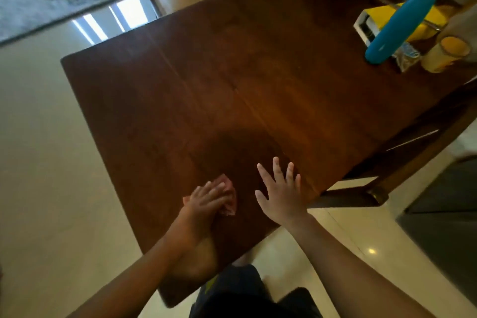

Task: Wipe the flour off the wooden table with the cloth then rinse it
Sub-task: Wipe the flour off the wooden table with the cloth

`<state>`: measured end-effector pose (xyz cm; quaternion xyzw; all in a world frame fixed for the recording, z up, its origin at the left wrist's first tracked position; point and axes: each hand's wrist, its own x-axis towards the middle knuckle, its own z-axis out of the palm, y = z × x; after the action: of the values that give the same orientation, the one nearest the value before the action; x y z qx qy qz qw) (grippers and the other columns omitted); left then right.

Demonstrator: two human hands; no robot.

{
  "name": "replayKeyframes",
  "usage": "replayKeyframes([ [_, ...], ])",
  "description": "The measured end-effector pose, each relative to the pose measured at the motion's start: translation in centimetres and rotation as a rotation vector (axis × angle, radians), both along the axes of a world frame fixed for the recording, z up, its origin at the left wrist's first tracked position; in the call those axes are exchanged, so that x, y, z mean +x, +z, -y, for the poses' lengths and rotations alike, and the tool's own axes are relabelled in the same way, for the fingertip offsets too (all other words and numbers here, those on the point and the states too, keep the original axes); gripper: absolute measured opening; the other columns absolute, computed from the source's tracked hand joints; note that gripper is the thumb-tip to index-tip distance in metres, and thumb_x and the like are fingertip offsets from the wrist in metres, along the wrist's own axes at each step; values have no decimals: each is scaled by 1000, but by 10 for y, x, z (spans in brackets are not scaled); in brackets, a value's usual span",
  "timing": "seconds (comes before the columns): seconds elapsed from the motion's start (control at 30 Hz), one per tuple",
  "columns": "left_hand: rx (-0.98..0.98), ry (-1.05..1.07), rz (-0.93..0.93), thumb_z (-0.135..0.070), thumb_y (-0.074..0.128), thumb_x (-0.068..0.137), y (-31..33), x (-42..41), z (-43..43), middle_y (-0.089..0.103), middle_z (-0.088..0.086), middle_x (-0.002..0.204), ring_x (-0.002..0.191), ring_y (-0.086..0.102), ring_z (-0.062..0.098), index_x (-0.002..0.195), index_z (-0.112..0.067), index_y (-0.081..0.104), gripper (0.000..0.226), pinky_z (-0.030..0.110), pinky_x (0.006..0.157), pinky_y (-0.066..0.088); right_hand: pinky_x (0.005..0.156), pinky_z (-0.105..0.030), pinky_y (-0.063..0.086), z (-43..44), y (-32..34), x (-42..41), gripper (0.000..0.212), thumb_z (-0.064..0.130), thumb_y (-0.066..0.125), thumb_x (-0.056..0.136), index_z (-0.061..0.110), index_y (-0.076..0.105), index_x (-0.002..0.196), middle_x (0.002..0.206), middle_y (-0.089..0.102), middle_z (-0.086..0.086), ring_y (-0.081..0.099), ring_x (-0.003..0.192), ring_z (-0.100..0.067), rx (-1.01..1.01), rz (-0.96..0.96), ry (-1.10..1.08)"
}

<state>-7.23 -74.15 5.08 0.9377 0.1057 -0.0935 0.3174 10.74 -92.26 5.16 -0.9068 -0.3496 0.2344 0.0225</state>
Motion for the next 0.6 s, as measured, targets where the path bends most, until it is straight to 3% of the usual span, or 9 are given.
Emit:
replayKeyframes([
  [0.13,-23,-106,-27,-36,60,93,15,-48,36,8,-29,160,148,-14,-1,146,-50,36,60,29,118,-13,122,-51,3,31,-14,-33,61,45,42,104,37,17,159,170,8,-4,1,156,-36,144,49,65],
  [0.2,48,-146,-53,-29,59,94,13,-63,35,7,-29,159,147,-12,-1,145,-51,37,60,31,119,-9,122,-53,11,45,-21,-48,60,42,46,103,33,25,159,169,18,-5,11,155,-36,179,90,75],
  [0.27,56,-172,-71,-14,54,96,11,-74,21,16,-25,158,148,-1,5,141,-47,46,56,43,122,4,122,-55,16,52,-23,-64,62,41,49,102,29,28,158,168,21,-7,15,154,-37,171,99,74],
  [0.33,17,6,-9,-9,49,97,10,-84,1,25,-18,157,147,13,15,135,-39,56,49,51,120,18,123,-54,11,54,-19,-82,64,43,47,102,29,23,160,169,15,-6,9,156,-36,145,63,98],
  [0.4,4,329,29,-6,50,98,8,-92,-13,28,-7,159,148,21,27,138,-33,55,48,50,116,31,124,-52,6,53,-14,-99,66,43,45,103,30,15,161,170,6,-5,1,156,-35,114,17,124],
  [0.47,65,486,-51,-7,49,100,8,-92,-8,22,-3,162,150,19,32,145,-34,47,52,46,119,26,124,-52,6,49,-8,-114,67,43,43,104,29,12,162,171,1,-6,-4,156,-36,105,-38,120],
  [0.53,110,415,-133,-8,46,101,8,-89,9,18,-5,164,151,15,30,147,-39,42,55,53,120,21,124,-53,9,42,-6,-128,67,45,42,104,29,11,162,171,-1,-7,-6,156,-38,93,-65,104],
  [0.6,172,180,-225,-11,49,100,13,-95,29,16,-6,165,151,13,27,146,-43,41,56,57,119,19,123,-53,13,36,-4,-141,67,45,42,104,30,11,162,171,-1,-7,-6,156,-39,93,-69,79],
])
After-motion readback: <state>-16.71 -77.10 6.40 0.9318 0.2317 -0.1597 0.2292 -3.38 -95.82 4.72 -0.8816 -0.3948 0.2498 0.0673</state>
